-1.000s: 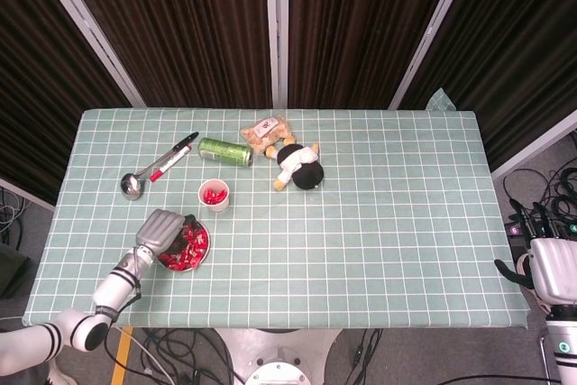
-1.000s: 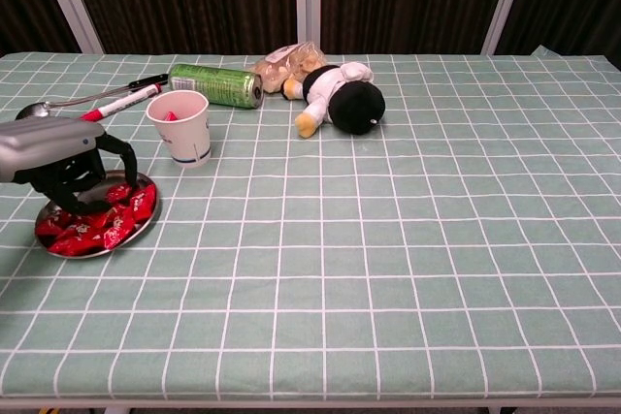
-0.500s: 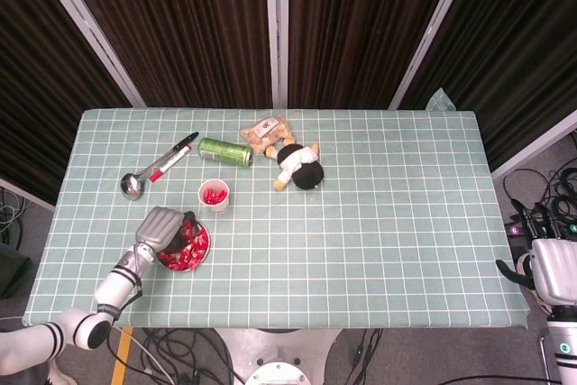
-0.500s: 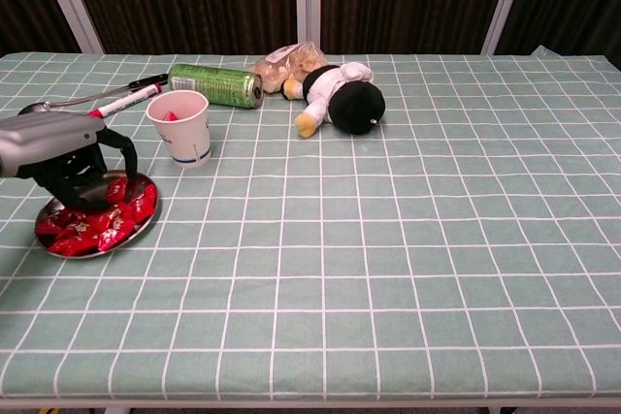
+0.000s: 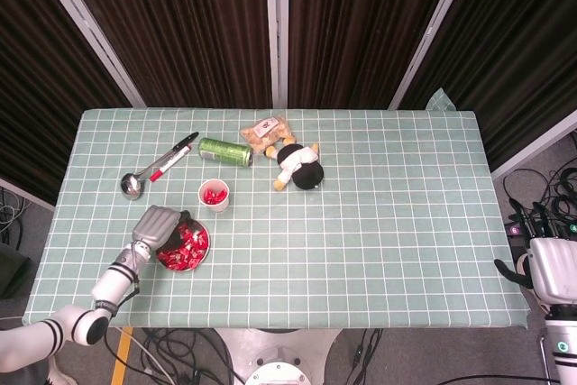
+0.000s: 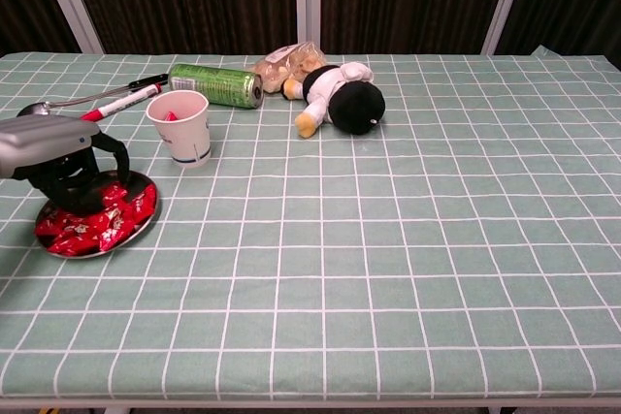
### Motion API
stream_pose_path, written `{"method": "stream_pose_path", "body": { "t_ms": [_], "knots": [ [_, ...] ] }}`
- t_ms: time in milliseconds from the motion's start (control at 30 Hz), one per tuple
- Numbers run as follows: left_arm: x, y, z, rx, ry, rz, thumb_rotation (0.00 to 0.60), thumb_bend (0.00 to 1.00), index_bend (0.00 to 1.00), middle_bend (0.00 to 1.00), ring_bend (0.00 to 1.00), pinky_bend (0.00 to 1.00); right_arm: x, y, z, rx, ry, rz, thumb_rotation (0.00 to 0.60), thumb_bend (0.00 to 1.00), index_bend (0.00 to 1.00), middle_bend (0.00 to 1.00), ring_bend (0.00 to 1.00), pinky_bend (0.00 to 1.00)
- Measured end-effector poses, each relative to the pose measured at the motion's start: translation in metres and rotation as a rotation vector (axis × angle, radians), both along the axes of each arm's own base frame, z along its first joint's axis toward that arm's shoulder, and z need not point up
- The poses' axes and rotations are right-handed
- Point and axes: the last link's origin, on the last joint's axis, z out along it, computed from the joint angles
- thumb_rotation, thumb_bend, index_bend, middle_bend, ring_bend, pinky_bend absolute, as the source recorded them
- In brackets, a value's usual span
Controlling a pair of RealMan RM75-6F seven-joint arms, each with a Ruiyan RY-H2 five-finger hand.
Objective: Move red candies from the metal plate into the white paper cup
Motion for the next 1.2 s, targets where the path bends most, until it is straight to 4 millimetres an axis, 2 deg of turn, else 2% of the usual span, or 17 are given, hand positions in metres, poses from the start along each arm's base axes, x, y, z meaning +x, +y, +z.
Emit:
{"method": "stream_pose_path", "body": {
  "t_ms": [200, 433, 600, 700, 833, 967, 1067, 1200],
  "knots": [
    [-0.003, 0.002, -0.004, 0.002, 0.0, 0.005, 0.6, 0.29, 0.52, 0.96, 0.88, 1.0, 0.0, 0.001, 0.0, 0.0, 0.0, -0.004, 0.6, 0.09, 0.03, 0.27, 0.07, 0.26],
    [-0.005, 0.005, -0.006, 0.033, -0.018, -0.005, 0.6, 0.35, 0.63, 0.98, 0.9, 1.0, 0.0, 0.001, 0.0, -0.002, 0.003, -0.004, 0.6, 0.09, 0.03, 0.27, 0.07, 0.26],
    [-0.003, 0.004, -0.004, 0.031, -0.072, 0.01, 0.6, 0.37, 0.64, 0.98, 0.9, 1.0, 0.0, 0.001, 0.0, 0.0, 0.0, -0.004, 0.6, 0.08, 0.03, 0.27, 0.07, 0.26],
    [0.002, 0.005, 0.006, 0.043, -0.113, 0.008, 0.6, 0.37, 0.64, 0.98, 0.9, 1.0, 0.0, 0.001, 0.0, 0.0, -0.001, -0.002, 0.6, 0.09, 0.03, 0.27, 0.07, 0.26],
    [0.016, 0.012, 0.025, 0.096, -0.18, -0.017, 0.6, 0.37, 0.64, 0.98, 0.9, 1.0, -0.001, 0.001, 0.001, -0.002, -0.001, -0.002, 0.6, 0.08, 0.03, 0.28, 0.07, 0.26],
    [0.039, 0.031, 0.046, 0.16, -0.232, -0.066, 0.6, 0.37, 0.63, 0.98, 0.9, 1.0, -0.003, 0.001, 0.001, -0.004, -0.004, -0.004, 0.6, 0.08, 0.03, 0.28, 0.07, 0.26],
    [0.059, 0.043, 0.051, 0.175, -0.251, -0.11, 0.6, 0.37, 0.63, 0.98, 0.9, 1.0, -0.004, 0.002, 0.002, -0.006, -0.006, -0.007, 0.6, 0.08, 0.03, 0.28, 0.07, 0.26],
    [0.077, 0.056, 0.047, 0.157, -0.243, -0.139, 0.6, 0.37, 0.62, 0.98, 0.9, 1.0, -0.006, 0.002, 0.002, -0.006, -0.008, -0.009, 0.6, 0.09, 0.03, 0.28, 0.07, 0.26]
  ]
}}
